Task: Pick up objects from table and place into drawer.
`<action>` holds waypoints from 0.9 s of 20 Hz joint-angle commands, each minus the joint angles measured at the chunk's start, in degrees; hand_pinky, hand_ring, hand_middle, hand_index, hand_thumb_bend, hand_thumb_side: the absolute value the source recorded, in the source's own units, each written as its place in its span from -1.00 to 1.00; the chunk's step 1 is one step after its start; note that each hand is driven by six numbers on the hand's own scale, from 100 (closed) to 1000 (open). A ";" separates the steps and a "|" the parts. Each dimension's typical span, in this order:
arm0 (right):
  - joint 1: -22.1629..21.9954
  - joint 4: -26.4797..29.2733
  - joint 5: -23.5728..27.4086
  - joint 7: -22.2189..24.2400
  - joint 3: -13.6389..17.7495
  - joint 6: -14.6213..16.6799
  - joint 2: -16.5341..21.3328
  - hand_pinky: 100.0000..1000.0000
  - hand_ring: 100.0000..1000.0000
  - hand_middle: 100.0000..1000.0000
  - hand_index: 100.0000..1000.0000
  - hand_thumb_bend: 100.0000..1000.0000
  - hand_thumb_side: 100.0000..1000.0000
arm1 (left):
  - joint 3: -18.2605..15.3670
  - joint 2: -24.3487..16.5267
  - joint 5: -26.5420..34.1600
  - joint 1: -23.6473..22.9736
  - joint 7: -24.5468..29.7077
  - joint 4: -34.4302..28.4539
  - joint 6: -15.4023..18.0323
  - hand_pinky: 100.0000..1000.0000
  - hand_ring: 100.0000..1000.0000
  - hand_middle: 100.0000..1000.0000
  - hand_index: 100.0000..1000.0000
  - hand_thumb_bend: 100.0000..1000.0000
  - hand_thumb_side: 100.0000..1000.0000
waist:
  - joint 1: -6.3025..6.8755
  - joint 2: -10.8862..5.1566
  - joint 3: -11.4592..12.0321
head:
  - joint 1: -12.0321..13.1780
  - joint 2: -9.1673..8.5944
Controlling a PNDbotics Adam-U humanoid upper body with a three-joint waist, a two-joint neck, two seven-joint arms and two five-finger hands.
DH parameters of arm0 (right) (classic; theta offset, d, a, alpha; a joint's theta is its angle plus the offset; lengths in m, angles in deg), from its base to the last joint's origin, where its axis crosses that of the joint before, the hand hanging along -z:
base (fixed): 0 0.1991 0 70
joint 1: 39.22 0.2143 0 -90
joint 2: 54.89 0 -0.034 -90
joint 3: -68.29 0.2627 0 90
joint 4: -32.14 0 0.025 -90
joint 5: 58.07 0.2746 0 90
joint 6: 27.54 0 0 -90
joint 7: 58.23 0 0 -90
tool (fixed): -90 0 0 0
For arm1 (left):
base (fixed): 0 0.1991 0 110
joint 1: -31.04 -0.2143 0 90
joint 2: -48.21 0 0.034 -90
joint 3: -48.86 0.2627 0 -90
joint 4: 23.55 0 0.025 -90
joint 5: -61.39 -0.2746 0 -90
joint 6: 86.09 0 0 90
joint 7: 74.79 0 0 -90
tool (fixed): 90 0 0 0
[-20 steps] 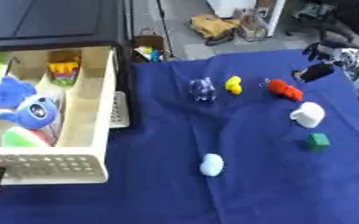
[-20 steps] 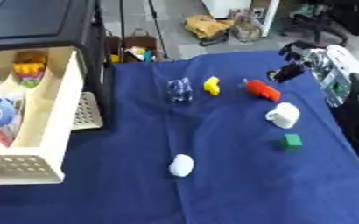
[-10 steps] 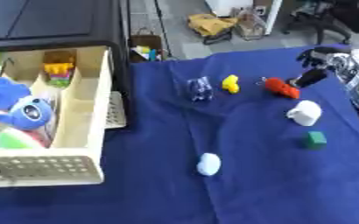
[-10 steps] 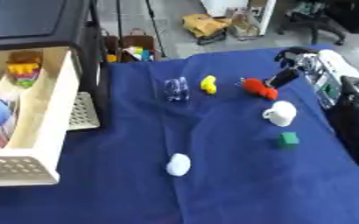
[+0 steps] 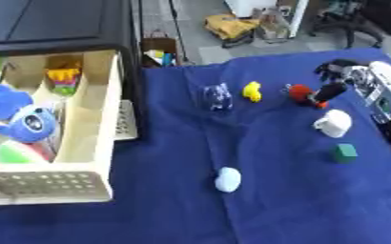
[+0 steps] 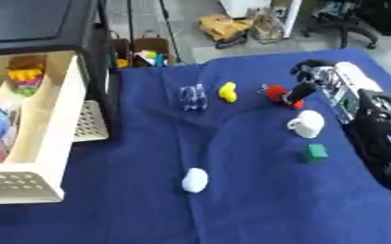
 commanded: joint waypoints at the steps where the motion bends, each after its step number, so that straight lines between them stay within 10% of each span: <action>1: 1.30 0.10 -0.35 0.10 0.04 0.39 1.30 0.79 0.83 0.62 0.92 -0.49 -0.48 | -0.36 -1.12 -0.12 0.82 -0.05 -0.59 -0.02 -0.42 -0.16 0.04 0.35 -0.84 0.98 | -0.12 -0.91 0.06 | -0.11 -0.59; 18: 1.88 -2.12 -1.46 1.14 -0.82 1.46 -0.01 0.77 0.82 0.51 0.80 -0.71 -0.49 | -0.29 -1.04 -0.16 1.05 -0.02 -0.59 -0.05 -0.43 -0.16 0.04 0.35 -0.84 0.98 | -0.23 -0.57 0.43 | -0.16 -0.87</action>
